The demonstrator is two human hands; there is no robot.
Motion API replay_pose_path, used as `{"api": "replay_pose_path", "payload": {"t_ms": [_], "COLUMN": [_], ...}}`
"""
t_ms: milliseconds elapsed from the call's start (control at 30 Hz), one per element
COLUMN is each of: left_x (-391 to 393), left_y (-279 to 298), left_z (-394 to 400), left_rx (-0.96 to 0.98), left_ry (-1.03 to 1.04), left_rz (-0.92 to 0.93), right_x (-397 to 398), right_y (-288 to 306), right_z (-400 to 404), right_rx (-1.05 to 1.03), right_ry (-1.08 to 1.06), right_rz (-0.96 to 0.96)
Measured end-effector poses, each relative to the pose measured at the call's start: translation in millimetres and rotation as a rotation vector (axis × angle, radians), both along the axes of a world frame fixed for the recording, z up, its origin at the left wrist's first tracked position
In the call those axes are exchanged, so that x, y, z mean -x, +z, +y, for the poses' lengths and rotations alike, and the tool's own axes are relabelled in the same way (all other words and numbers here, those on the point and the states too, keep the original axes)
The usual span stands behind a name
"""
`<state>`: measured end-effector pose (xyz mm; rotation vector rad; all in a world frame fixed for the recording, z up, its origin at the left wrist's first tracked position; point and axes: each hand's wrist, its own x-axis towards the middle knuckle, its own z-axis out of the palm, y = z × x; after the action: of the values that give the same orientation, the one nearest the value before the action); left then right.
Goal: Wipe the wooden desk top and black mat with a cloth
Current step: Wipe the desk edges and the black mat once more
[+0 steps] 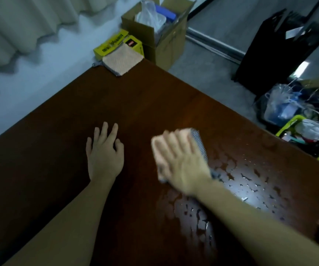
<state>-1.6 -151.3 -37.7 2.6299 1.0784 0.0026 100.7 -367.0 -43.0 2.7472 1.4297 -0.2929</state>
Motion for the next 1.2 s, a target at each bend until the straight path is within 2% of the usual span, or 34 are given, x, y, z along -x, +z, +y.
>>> {"api": "replay_pose_path", "payload": {"t_ms": [100, 200, 300, 400, 500, 567, 700, 800, 867, 933, 1033, 1200], "left_x": [-0.7, 0.4, 0.5, 0.0, -0.4, -0.9, -2.1, -1.5, -0.9, -1.3, -1.5, -3.1], "left_y": [4.0, 5.8, 5.4, 3.7, 1.1, 0.7, 0.9, 0.3, -0.4, -1.8, -5.0, -15.5], "left_z": [-1.1, -1.5, -0.4, 1.0, 0.8, -0.1, 0.7, 1.7, 2.1, 1.5, 1.7, 2.0], "left_rx": [0.002, 0.011, 0.004, 0.007, -0.028, -0.037, -0.040, -0.032, -0.033, -0.038, -0.047, -0.131], "left_ry": [-0.015, -0.019, -0.018, -0.014, -0.012, -0.016, -0.013, -0.018, -0.013, -0.011, -0.004, 0.005], "left_rz": [0.001, -0.001, -0.007, -0.013, -0.023, -0.024, -0.010, -0.012, -0.017, -0.024, -0.049, -0.100], "right_x": [58.8, 36.9, -38.3, -102.5, -104.2, -69.8, 25.9, 15.8, -28.1, -72.4, -98.9, -93.4], "right_y": [2.9, 1.1, -2.2, -1.6, -1.0, 1.0, 4.9, 4.8, 1.6, 0.9, 1.3, 0.8], "right_z": [-34.8, -70.6, -87.8, -79.8, -40.7, -18.1, -21.8, -59.7, -76.5, -82.8, -63.0, -14.8], "right_rx": [-0.014, 0.028, 0.084, 0.073, 0.041, 0.045, -0.010, 0.026, 0.043, 0.049, 0.054, 0.034], "right_ry": [0.170, 0.223, 0.015, -0.295, -0.428, -0.351, 0.048, 0.283, 0.227, 0.052, -0.139, -0.003], "right_rz": [0.084, 0.043, -0.053, 0.000, 0.022, 0.022, 0.037, 0.105, 0.026, -0.019, 0.011, -0.010]}}
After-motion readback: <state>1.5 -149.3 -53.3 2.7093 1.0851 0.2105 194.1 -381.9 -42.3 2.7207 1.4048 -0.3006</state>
